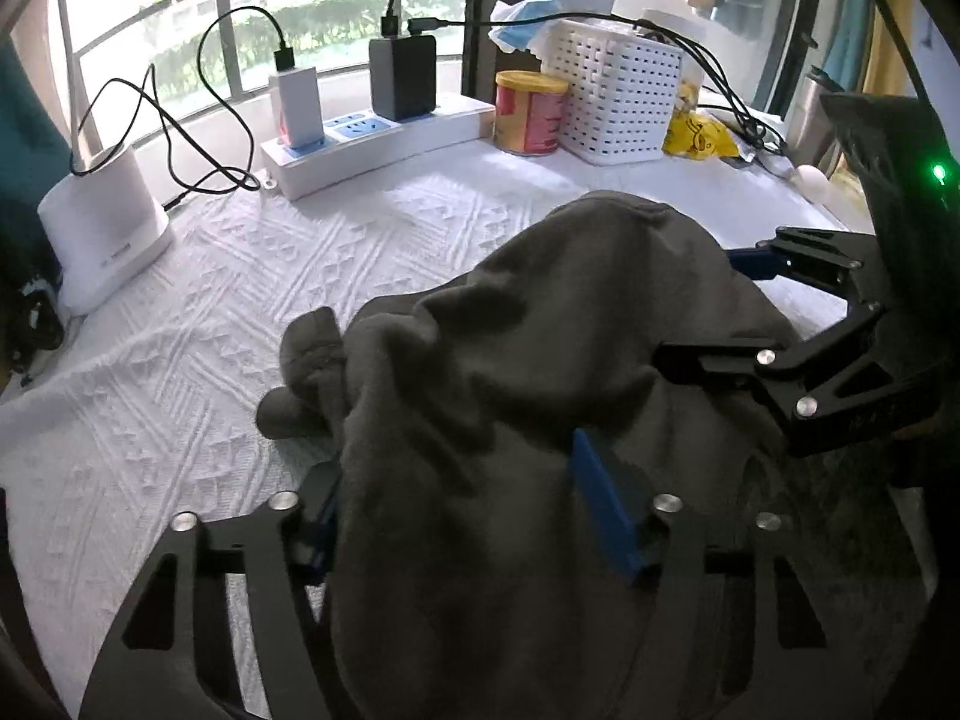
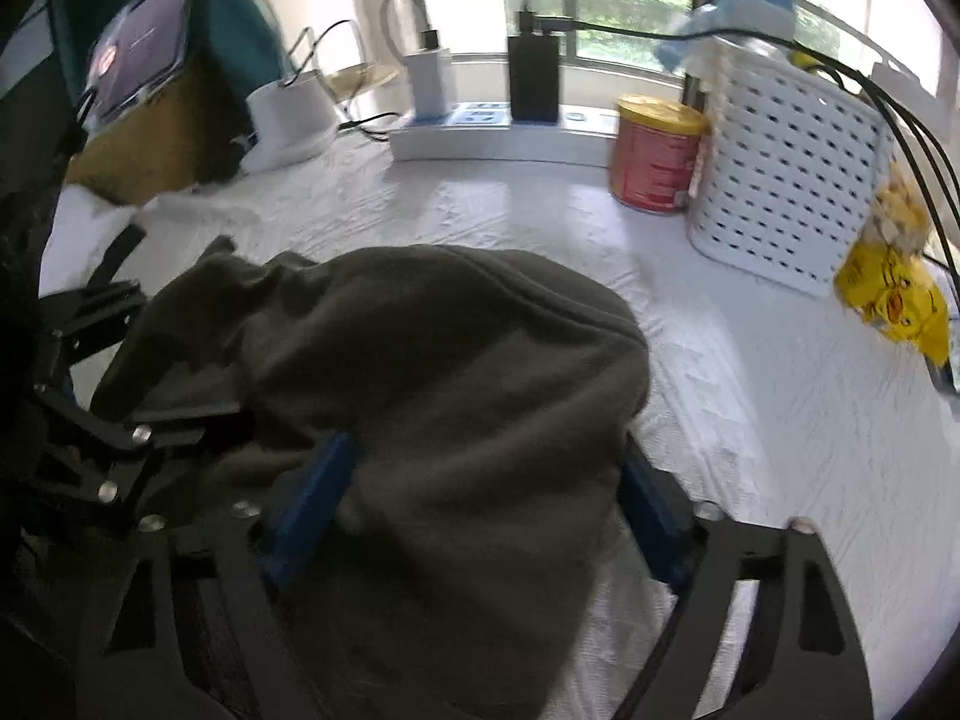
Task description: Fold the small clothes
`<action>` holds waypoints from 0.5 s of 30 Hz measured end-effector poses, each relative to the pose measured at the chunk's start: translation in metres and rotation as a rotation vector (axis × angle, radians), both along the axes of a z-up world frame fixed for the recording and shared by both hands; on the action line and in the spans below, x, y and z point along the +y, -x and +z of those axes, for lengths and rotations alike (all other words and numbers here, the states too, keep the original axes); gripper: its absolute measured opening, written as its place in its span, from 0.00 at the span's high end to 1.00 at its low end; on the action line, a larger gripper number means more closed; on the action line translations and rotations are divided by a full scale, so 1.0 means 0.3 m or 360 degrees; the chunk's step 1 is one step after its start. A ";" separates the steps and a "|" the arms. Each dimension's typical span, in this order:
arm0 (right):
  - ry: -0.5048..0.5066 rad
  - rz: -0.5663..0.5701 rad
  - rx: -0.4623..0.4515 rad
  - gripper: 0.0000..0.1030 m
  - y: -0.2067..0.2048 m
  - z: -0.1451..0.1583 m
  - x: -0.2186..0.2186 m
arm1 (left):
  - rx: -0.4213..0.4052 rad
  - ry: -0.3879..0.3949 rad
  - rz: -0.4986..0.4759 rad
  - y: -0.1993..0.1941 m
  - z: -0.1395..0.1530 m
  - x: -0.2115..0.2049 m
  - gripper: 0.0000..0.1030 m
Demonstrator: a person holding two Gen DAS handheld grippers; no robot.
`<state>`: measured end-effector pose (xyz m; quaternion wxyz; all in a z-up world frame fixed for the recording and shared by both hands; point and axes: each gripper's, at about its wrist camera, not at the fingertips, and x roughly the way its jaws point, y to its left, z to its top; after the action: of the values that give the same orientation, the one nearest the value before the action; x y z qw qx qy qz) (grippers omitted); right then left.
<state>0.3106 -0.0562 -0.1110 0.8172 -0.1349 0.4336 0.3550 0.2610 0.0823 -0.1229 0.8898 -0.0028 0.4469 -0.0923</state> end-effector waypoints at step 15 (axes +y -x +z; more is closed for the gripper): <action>-0.0057 0.0099 -0.0020 0.68 0.040 0.009 0.024 | -0.0038 0.0039 -0.0038 0.024 0.023 -0.019 0.72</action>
<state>0.2986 -0.0491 -0.1083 0.8107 -0.1359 0.4177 0.3870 0.2539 0.0767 -0.1159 0.8938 -0.0072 0.4351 -0.1083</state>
